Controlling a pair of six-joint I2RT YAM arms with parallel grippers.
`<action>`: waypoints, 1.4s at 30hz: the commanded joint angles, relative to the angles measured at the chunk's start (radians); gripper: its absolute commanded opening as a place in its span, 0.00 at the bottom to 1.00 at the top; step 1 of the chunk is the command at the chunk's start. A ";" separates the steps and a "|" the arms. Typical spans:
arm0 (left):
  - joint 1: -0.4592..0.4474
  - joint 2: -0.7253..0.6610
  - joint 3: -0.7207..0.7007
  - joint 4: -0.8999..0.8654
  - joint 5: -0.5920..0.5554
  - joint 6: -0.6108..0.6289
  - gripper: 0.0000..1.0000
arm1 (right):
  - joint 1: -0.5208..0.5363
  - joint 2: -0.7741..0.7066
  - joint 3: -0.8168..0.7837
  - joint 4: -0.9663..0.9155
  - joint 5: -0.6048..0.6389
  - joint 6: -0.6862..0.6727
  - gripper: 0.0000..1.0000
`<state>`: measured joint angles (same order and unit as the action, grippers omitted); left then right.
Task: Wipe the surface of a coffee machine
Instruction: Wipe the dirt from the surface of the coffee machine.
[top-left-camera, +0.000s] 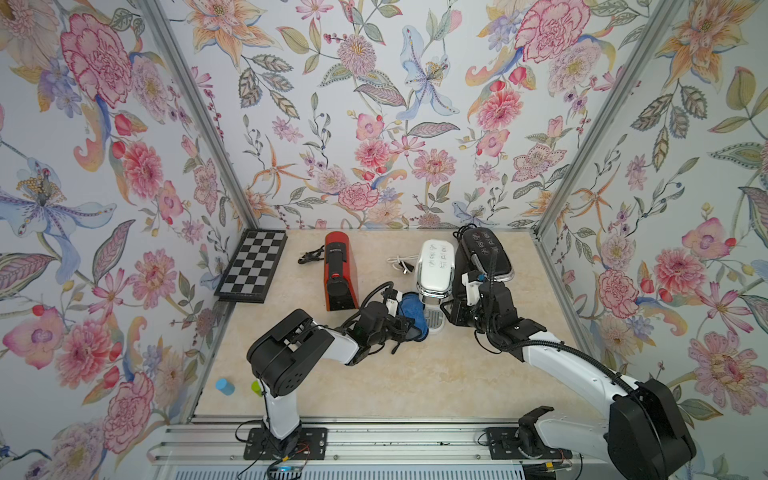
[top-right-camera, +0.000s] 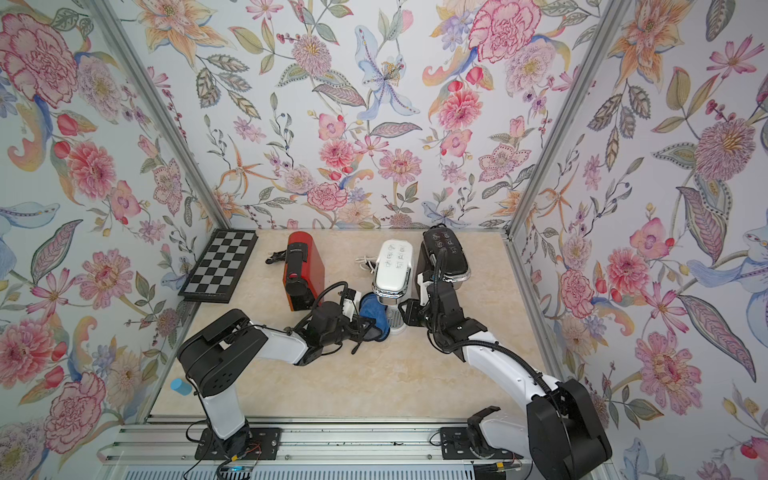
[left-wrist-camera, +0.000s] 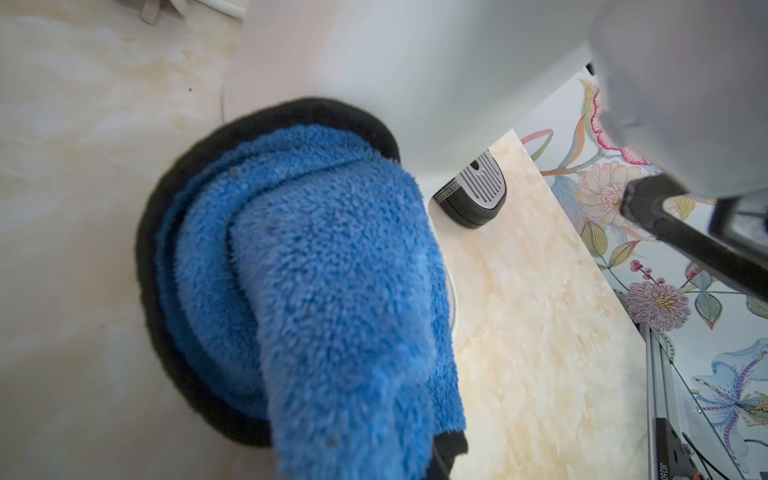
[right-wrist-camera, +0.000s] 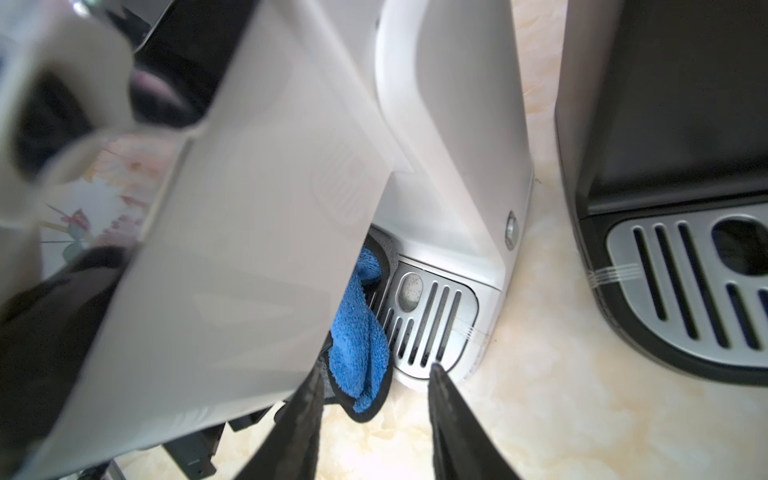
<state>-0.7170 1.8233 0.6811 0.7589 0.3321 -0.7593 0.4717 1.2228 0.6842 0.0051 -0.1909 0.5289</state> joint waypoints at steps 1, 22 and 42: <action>0.021 -0.061 0.033 -0.082 -0.026 0.069 0.00 | 0.005 -0.025 0.005 0.038 -0.001 0.008 0.43; -0.029 0.017 0.053 0.162 0.023 -0.131 0.00 | 0.006 -0.015 -0.002 0.042 0.002 0.014 0.44; 0.004 -0.300 -0.065 -0.182 -0.205 0.038 0.00 | 0.016 -0.045 -0.018 0.042 -0.005 0.026 0.44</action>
<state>-0.7189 1.5993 0.6315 0.6094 0.1822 -0.7704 0.4744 1.2045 0.6765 0.0139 -0.1913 0.5377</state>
